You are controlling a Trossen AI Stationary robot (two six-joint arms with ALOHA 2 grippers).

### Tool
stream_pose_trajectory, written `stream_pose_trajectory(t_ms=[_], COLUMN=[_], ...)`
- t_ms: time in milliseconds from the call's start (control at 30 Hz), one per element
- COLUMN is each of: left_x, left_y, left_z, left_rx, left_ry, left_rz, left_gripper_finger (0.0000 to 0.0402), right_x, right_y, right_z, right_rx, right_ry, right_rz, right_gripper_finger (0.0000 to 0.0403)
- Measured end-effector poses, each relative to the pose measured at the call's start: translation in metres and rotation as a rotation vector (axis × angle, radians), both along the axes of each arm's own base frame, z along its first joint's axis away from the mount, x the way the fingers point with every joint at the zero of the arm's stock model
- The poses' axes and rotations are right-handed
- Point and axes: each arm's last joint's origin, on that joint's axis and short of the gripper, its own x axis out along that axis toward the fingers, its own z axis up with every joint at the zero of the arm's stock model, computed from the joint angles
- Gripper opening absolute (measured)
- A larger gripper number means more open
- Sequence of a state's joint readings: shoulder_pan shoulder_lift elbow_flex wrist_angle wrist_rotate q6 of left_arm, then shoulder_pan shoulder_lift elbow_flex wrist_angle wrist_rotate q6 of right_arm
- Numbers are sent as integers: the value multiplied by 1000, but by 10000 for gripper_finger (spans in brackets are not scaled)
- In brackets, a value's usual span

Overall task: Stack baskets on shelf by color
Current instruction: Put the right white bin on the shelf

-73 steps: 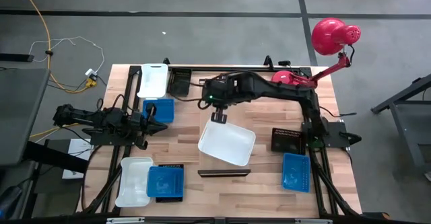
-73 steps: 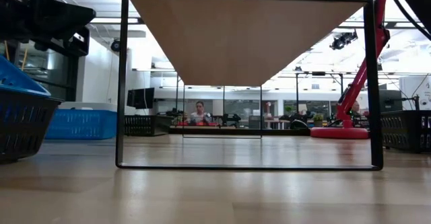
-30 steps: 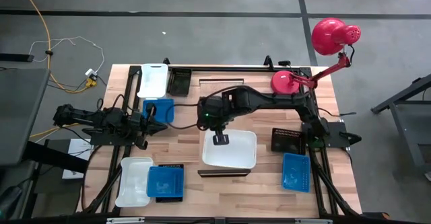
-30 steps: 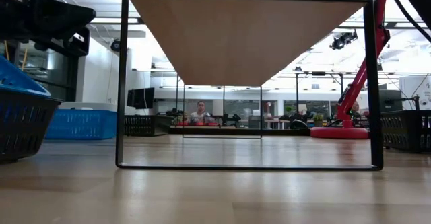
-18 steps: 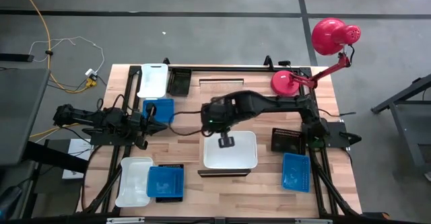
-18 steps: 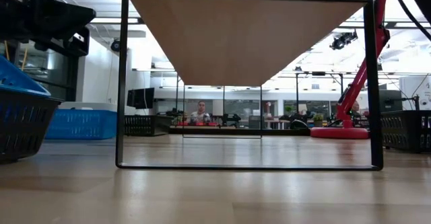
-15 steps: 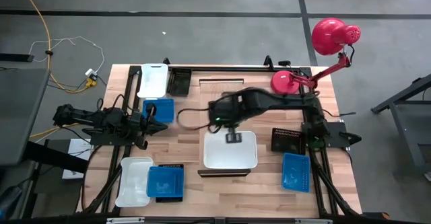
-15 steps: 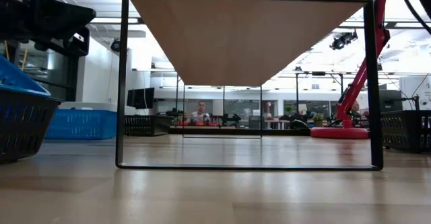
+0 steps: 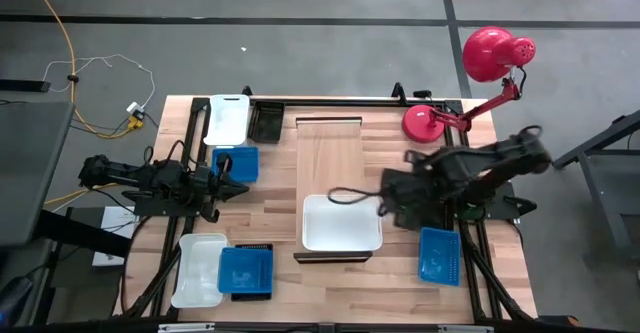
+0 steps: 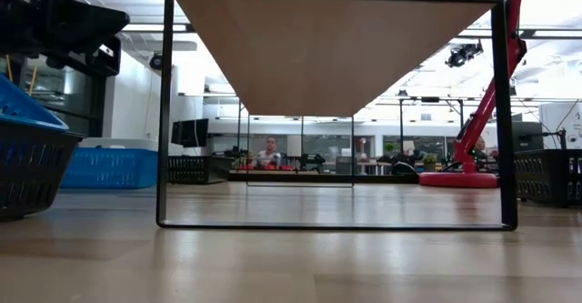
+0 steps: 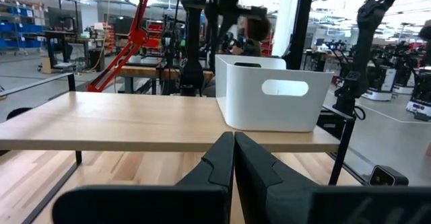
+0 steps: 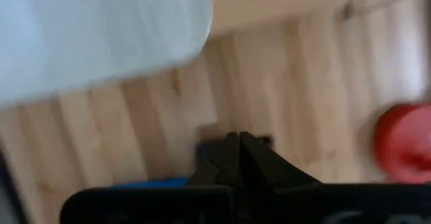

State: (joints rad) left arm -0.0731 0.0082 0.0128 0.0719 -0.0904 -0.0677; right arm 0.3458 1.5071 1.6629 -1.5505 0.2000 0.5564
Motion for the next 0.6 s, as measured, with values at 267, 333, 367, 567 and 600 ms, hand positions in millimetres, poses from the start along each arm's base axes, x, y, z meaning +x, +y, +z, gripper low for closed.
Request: stream_pose_trajectory(t_ms=[267,333,367,567,600], left_x=[0,0,0,0,0], left_y=[0,0,0,0,0], left_z=[0,0,0,0,0], left_rx=[0,0,0,0,0], left_ry=[0,0,0,0,0], left_rz=[0,0,0,1,1], left_gripper_finger=[1,1,1,1,1], right_x=[-13,-8,-5,3,4], right_y=[23,28,30,32,33], right_z=[-40,-45,-47,-50,-49], right_rx=[100,125,129,116,117], right_ry=[-21,-62,-84,-163,-172], right_rz=[111,173,194,238,238], right_gripper_finger=[0,0,0,0,0])
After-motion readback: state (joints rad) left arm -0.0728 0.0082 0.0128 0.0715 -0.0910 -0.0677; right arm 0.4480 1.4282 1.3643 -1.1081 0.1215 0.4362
